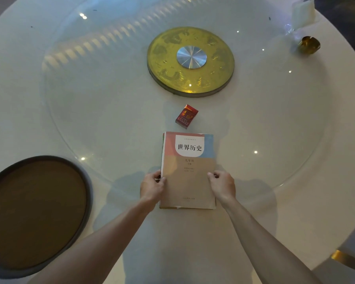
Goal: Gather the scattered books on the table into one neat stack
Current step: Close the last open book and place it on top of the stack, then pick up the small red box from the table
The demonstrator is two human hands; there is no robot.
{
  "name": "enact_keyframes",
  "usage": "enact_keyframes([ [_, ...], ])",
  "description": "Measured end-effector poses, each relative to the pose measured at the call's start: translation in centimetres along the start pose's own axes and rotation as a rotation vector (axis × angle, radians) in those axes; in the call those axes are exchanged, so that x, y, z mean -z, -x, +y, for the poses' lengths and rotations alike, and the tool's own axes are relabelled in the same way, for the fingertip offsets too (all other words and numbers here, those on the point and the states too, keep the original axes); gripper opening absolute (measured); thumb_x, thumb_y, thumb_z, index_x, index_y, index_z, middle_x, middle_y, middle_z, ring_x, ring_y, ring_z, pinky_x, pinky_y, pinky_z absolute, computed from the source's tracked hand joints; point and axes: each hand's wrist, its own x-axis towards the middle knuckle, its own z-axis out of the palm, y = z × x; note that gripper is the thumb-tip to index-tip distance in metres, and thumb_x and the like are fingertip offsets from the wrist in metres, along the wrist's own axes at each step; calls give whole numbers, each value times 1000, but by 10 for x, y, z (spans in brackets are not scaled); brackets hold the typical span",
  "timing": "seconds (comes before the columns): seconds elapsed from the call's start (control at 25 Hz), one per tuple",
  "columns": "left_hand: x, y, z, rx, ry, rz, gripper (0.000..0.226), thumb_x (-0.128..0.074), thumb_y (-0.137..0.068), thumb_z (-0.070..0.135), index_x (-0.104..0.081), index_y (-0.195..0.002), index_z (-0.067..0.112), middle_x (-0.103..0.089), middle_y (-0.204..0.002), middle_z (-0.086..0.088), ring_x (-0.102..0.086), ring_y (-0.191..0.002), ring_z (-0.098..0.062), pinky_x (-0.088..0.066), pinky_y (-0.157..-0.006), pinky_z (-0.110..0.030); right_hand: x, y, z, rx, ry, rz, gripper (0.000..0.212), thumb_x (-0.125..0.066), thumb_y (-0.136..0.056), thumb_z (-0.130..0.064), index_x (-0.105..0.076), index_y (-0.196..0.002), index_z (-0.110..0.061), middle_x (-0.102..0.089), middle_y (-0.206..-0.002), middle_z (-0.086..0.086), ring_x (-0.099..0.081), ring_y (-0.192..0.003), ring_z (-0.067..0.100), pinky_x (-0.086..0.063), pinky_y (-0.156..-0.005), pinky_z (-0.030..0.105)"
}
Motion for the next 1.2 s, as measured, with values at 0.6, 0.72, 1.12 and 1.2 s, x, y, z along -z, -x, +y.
enact_keyframes([
  [0.6,5,-41,37,-14,-16,85,53,-67,-89,28,-56,-139,18,-65,-125,-6,-64,-106,-17,-52,-85,-28,11,-36,-36,3,-125,46,42,-60,-90,-47,-68,-113,-13,-67,-105,2,-65,-100,25,-54,-88,40],
  [0.72,7,-69,84,-126,-23,167,52,-66,-91,30,-58,-138,12,-65,-127,-8,-63,-113,-19,-48,-89,-26,23,-65,-77,156,-117,152,47,-59,-94,-38,-59,-131,-9,-60,-122,9,-60,-113,27,-51,-99,47],
  [1.12,-18,-154,175,-210,-236,-15,43,-51,-100,18,-55,-142,11,-60,-141,-9,-59,-125,-24,-46,-99,-32,25,-141,-159,244,207,-152,28,-45,-92,-24,-70,-93,-12,-72,-95,10,-69,-100,35,-51,-76,39],
  [1.2,-25,-161,176,-201,-292,-52,36,-49,-99,19,-63,-132,12,-68,-128,-12,-65,-107,-25,-50,-80,-31,22,-144,-162,194,280,-205,28,-43,-86,-26,-68,-85,-12,-71,-87,8,-69,-94,35,-53,-79,44],
])
